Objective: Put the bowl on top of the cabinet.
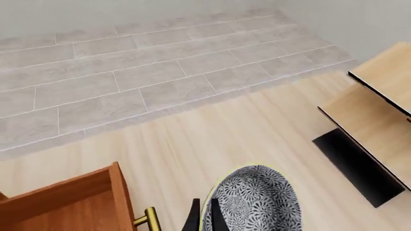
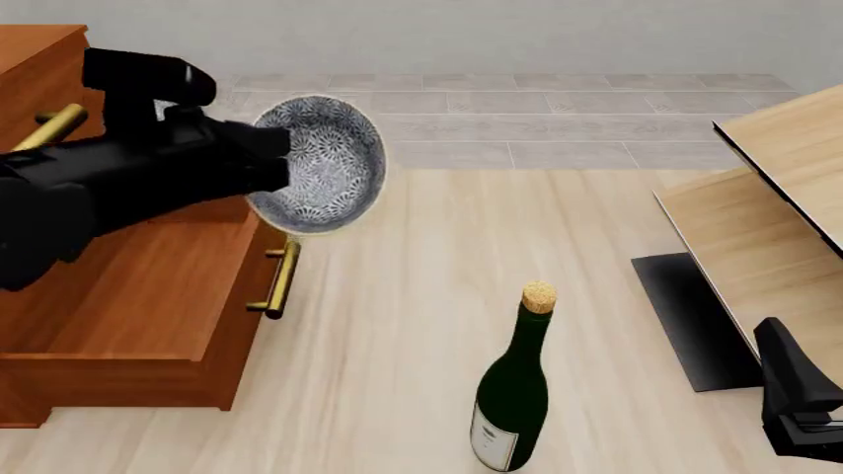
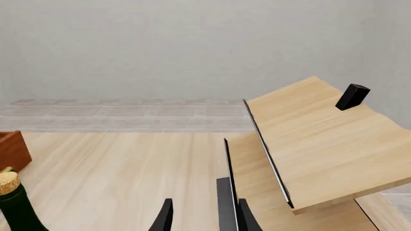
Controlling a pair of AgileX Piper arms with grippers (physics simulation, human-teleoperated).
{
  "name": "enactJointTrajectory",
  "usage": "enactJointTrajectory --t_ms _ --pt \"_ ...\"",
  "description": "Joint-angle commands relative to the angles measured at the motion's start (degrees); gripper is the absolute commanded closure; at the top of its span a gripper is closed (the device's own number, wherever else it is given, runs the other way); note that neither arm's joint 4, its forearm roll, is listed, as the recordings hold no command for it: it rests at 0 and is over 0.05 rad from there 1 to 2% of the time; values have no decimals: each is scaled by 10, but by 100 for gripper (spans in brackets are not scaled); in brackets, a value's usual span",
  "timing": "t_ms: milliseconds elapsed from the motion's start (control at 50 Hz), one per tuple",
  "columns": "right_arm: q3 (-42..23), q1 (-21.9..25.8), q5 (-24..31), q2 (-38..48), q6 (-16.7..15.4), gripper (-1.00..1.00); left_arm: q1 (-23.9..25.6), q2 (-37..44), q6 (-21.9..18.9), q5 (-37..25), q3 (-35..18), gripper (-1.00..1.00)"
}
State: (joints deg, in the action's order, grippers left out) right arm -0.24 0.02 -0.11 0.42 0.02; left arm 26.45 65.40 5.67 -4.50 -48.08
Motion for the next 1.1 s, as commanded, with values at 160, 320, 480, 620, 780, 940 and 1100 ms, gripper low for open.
enactJointTrajectory --t_ms 160,320,480,620,780,940,1100 --pt "0 0 0 0 0 -100 -32 -93 35 -118 -68 100" --pt "0 0 0 0 0 -100 -70 -117 64 -178 -110 100" --pt "0 0 0 0 0 -100 -123 -119 58 -220 -150 100" --pt "0 0 0 0 0 -100 -163 -116 90 -255 -201 100" --pt "0 0 0 0 0 -100 -197 -111 92 -283 -258 100" --pt "0 0 0 0 0 -100 -208 -112 101 -329 -316 100" --pt "0 0 0 0 0 -100 -246 -104 119 -364 -340 100"
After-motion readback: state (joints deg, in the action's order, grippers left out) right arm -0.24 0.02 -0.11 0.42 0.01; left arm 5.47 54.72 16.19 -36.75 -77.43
